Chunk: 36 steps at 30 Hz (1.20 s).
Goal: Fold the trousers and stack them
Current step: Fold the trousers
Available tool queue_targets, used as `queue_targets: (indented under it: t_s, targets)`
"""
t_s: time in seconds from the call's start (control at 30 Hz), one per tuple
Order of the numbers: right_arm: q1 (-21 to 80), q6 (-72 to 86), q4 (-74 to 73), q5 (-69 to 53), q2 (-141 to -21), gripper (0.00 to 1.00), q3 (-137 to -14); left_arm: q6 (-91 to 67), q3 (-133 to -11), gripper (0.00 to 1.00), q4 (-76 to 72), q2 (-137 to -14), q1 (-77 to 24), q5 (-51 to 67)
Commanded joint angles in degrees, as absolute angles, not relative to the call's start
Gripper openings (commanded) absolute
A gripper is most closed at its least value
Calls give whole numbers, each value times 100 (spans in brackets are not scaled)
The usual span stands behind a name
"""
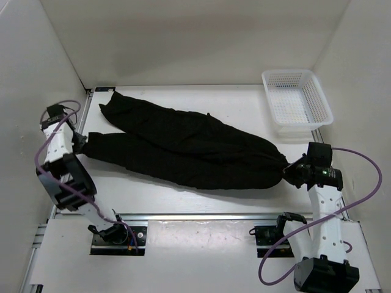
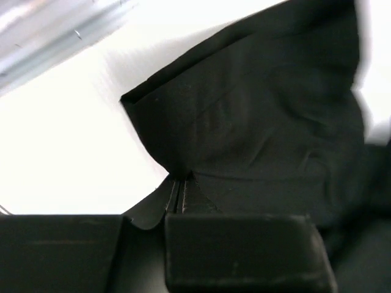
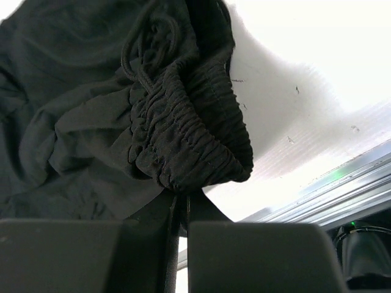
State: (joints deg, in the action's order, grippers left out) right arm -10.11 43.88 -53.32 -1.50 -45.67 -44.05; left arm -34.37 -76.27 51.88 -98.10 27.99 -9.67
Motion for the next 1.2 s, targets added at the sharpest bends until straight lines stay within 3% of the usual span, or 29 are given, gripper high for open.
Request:
queue_targets:
  t_s: [0.0, 0.33, 0.63, 0.9, 0.93, 0.97, 1.0, 1.03, 1.07, 1.1, 1.17]
  targets:
    - [-1037, 4184, -5589, 114, -4334, 0, -4808, -3411, -7892, 10, 5282, -8834, 2795, -1090]
    - [-1037, 4123, -5607, 781, -4367, 0, -5404, -3111, -10156, 10, 5687, -9289, 2408, -905]
    - [-1037, 4008, -5072, 932, -5580, 0, -6108, -2988, -13118, 10, 6222, -11231, 1627, -1151]
    - [-1090, 3947, -4255, 879, -6870, 0, -6442, -3050, -15010, 10, 5960, -13129, 1301, -853]
    - [-1090, 3894, -4184, 879, -7030, 4, -6521, -3050, -15116, 10, 5828, -13427, 1240, -705]
    - [-1090, 3894, -4184, 879, -7197, 12, -6748, -2998, -15378, 39, 5705, -13586, 1239, -346]
    - [-1090, 3824, -4184, 879, -7538, 21, -6889, -2997, -15529, 59, 5608, -13736, 1187, -264]
    - [-1090, 3823, -4236, 879, -7671, 52, -7012, -2997, -15678, 72, 5477, -14007, 1187, -264]
    - [-1090, 3823, -4236, 879, -7742, 71, -7153, -2997, -15871, 90, 5406, -14097, 1126, -168]
    - [-1090, 3823, -4236, 1053, -7743, 86, -7154, -3067, -15873, 100, 5336, -14098, 1125, -115]
    - [-1090, 3823, -4236, 1186, -7674, 93, -7154, -3067, -15708, 100, 5133, -14019, 1125, -114]
